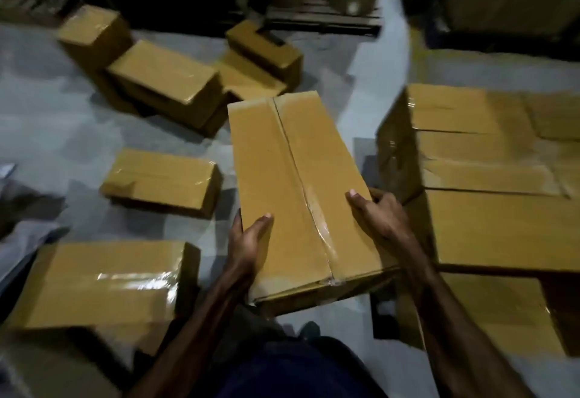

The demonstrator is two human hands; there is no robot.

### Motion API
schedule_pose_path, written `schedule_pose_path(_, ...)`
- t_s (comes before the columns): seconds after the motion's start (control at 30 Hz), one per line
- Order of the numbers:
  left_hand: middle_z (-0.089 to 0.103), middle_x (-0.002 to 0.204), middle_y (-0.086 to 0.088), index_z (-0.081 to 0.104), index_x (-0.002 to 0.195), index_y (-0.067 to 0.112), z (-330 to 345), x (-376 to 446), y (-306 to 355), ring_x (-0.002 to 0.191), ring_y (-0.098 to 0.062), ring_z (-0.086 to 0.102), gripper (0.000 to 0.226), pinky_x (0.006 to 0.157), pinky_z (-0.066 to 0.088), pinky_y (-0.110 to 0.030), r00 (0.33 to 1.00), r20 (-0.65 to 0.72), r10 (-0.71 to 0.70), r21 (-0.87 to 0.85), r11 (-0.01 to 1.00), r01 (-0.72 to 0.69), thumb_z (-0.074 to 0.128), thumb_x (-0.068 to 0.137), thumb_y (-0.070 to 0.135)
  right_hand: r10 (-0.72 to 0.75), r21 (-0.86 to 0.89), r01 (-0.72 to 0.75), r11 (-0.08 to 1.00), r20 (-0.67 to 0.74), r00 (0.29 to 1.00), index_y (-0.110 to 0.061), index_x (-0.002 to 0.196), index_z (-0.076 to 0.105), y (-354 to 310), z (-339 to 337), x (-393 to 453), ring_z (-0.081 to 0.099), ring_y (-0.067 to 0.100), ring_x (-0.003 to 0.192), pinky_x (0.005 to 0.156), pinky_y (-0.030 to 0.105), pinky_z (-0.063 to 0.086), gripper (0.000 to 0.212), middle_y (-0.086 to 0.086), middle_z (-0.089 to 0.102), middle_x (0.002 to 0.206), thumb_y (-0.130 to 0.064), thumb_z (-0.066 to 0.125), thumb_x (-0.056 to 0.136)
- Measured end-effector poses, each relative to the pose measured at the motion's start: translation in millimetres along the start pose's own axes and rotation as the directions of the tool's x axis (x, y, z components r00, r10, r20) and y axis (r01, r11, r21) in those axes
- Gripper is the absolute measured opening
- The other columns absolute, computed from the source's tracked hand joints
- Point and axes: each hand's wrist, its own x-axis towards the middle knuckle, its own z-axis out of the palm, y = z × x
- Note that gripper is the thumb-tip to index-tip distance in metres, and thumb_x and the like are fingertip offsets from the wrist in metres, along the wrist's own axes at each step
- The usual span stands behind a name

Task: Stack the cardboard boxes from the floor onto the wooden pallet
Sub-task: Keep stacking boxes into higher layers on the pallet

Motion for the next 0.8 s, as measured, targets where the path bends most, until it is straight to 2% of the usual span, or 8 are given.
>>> schedule_pose_path(0.13, 0.073, 0.124, 0.005, 0.059, 0.138, 0.035, 70.0, -9.5, 29.4, 0.112, -0.024, 0.07, 0.044, 0.102, 0.056, -0.052, 0.96, 0.279, 0.033, 0.154, 0.985, -0.079, 0.073, 0.096, 0.036, 0.125, 0.204, -0.082, 0.976, -0.208, 0.97, -0.021, 0.127, 0.072, 50.6, -65.1, -46.3, 0.065, 0.03, 0.115, 0.097, 0.037, 0.047, 0.053, 0.001, 0.071, 0.112, -0.062, 0.067, 0.094)
schedule_pose_path(0.27, 0.076, 0.12, 0.007, 0.063, 0.138, 0.035, 123.1, -9.5, 50.9, 0.107, -0.022, 0.073, 0.048, 0.096, 0.06, -0.049, 0.857, 0.514, 0.043, 0.25, 0.948, -0.197, 0.075, 0.093, 0.039, 0.295, 0.426, -0.131, 0.895, -0.347, 0.89, -0.033, 0.115, 0.062, 86.3, -89.4, -95.7, 0.057, 0.02, 0.1, 0.089, 0.035, 0.044, 0.027, -0.006, 0.064, 0.102, -0.054, 0.065, 0.098)
schedule_pose_path(0.33, 0.077, 0.119, 0.007, 0.064, 0.136, 0.034, 146.2, -11.9, 60.1, 0.106, -0.021, 0.074, 0.043, 0.09, 0.061, -0.044, 0.791, 0.611, 0.033, 0.266, 0.932, -0.245, 0.075, 0.095, 0.034, 0.377, 0.516, -0.131, 0.846, -0.406, 0.833, -0.03, 0.119, 0.062, 97.3, -90.4, -115.1, 0.054, 0.019, 0.102, 0.09, 0.034, 0.042, 0.032, -0.007, 0.062, 0.102, -0.054, 0.065, 0.099)
schedule_pose_path(0.4, 0.076, 0.119, 0.007, 0.063, 0.138, 0.032, 167.7, -13.7, 67.1, 0.105, -0.019, 0.075, 0.043, 0.086, 0.061, -0.038, 0.726, 0.688, 0.011, 0.281, 0.918, -0.28, 0.073, 0.096, 0.031, 0.441, 0.571, -0.113, 0.813, -0.477, 0.761, -0.024, 0.124, 0.066, 107.2, -87.6, -130.0, 0.057, 0.023, 0.114, 0.098, 0.038, 0.047, 0.051, -0.004, 0.066, 0.12, -0.065, 0.066, 0.093)
schedule_pose_path(0.47, 0.075, 0.123, 0.007, 0.061, 0.142, 0.033, 186.3, -13.4, 72.3, 0.108, -0.018, 0.073, 0.048, 0.089, 0.06, -0.039, 0.66, 0.751, -0.009, 0.297, 0.897, -0.326, 0.074, 0.095, 0.034, 0.475, 0.569, -0.115, 0.814, -0.538, 0.696, -0.018, 0.137, 0.064, 116.2, -84.9, -142.2, 0.058, 0.027, 0.126, 0.108, 0.048, 0.048, 0.074, -0.004, 0.064, 0.132, -0.073, 0.064, 0.088)
schedule_pose_path(0.57, 0.074, 0.125, 0.008, 0.059, 0.145, 0.036, 207.1, -9.3, 77.4, 0.11, -0.018, 0.072, 0.052, 0.093, 0.059, -0.041, 0.583, 0.812, -0.029, 0.308, 0.87, -0.385, 0.074, 0.095, 0.035, 0.542, 0.62, -0.112, 0.776, -0.566, 0.622, -0.022, 0.136, 0.067, 117.7, -79.6, -156.8, 0.063, 0.032, 0.121, 0.105, 0.051, 0.051, 0.065, 0.003, 0.07, 0.131, -0.069, 0.064, 0.091)
schedule_pose_path(0.67, 0.074, 0.126, 0.007, 0.059, 0.145, 0.035, 223.0, -8.6, 84.0, 0.111, -0.019, 0.072, 0.052, 0.094, 0.059, -0.042, 0.507, 0.86, -0.063, 0.313, 0.849, -0.425, 0.074, 0.095, 0.036, 0.594, 0.663, -0.102, 0.741, -0.577, 0.561, -0.028, 0.128, 0.07, 117.7, -68.9, -167.3, 0.065, 0.03, 0.111, 0.1, 0.047, 0.054, 0.051, 0.001, 0.072, 0.12, -0.064, 0.065, 0.094)
schedule_pose_path(0.8, 0.073, 0.129, 0.006, 0.057, 0.146, 0.037, 244.0, -5.4, 87.0, 0.115, -0.021, 0.071, 0.059, 0.097, 0.059, -0.047, 0.393, 0.905, -0.165, 0.346, 0.822, -0.452, 0.076, 0.091, 0.044, 0.665, 0.708, -0.097, 0.7, -0.597, 0.448, -0.028, 0.129, 0.071, 119.8, -50.4, -178.0, 0.067, 0.028, 0.108, 0.098, 0.047, 0.055, 0.05, -0.002, 0.074, 0.119, -0.064, 0.065, 0.094)
